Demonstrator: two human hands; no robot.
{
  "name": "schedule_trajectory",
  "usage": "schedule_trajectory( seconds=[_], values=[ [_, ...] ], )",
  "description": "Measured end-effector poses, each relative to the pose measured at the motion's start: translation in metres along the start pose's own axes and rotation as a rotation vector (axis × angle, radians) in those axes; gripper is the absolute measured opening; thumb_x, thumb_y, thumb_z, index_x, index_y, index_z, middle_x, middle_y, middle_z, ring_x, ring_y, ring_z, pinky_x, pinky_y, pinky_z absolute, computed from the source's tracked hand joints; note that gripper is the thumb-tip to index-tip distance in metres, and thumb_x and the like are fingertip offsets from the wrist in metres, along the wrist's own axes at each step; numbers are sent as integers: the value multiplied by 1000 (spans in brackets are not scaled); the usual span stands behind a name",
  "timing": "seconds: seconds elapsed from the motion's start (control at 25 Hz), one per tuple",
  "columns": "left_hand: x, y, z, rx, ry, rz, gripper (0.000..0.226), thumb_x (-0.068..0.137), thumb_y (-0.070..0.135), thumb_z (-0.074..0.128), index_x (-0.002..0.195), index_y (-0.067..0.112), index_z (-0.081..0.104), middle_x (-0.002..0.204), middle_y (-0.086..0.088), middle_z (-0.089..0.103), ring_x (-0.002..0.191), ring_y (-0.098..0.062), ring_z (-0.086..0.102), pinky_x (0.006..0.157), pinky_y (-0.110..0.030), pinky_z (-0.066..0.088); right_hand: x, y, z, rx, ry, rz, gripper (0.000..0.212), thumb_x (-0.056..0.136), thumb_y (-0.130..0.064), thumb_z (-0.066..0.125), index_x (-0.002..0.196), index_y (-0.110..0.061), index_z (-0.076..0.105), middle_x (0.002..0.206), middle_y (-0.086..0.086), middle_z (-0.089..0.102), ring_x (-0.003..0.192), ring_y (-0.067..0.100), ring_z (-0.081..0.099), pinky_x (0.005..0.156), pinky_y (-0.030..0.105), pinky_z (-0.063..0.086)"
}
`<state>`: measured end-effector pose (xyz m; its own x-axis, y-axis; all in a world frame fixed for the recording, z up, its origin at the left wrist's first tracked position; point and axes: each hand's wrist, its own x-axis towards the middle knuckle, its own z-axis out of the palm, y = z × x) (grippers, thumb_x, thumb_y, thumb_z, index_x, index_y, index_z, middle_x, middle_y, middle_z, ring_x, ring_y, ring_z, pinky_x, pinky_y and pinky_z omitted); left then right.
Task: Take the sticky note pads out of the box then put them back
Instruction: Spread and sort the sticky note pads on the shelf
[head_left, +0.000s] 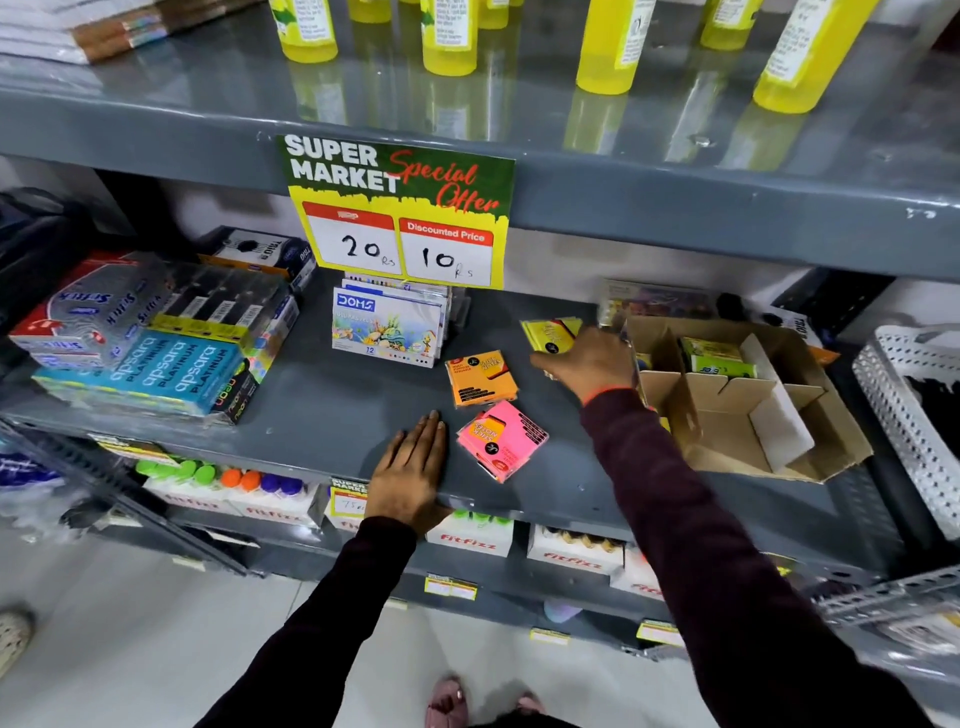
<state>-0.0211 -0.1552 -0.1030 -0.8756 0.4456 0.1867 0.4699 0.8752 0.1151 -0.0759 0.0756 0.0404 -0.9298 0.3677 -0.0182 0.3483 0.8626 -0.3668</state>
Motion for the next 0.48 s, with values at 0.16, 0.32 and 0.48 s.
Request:
schedule_trajectory(
  seconds=[0.16,0.32,0.48],
  values=[
    [-3,6,12,1,75,-21,90,47,22,70,130,-3,49,137,-22,48,123,-32,46,102,-44,29,-41,65,-39,17,93,142,64,71,-53,70,108,-1,64,110,24,69,106,36,63,86,37,49],
    [-9,8,19,19,142,12,72,61,22,42,129,0,50,135,-20,52,123,-30,41,100,-45,31,-54,129,-46,44,166,337,71,71,-55,72,106,5,60,110,27,67,105,38,63,85,40,50],
    [-10,10,21,29,127,-14,72,62,23,39,129,0,51,135,-19,51,122,-30,44,100,-46,31,-30,169,-33,175,98,469,75,71,-54,72,120,1,58,124,25,62,116,38,58,97,41,48]
  ],
)
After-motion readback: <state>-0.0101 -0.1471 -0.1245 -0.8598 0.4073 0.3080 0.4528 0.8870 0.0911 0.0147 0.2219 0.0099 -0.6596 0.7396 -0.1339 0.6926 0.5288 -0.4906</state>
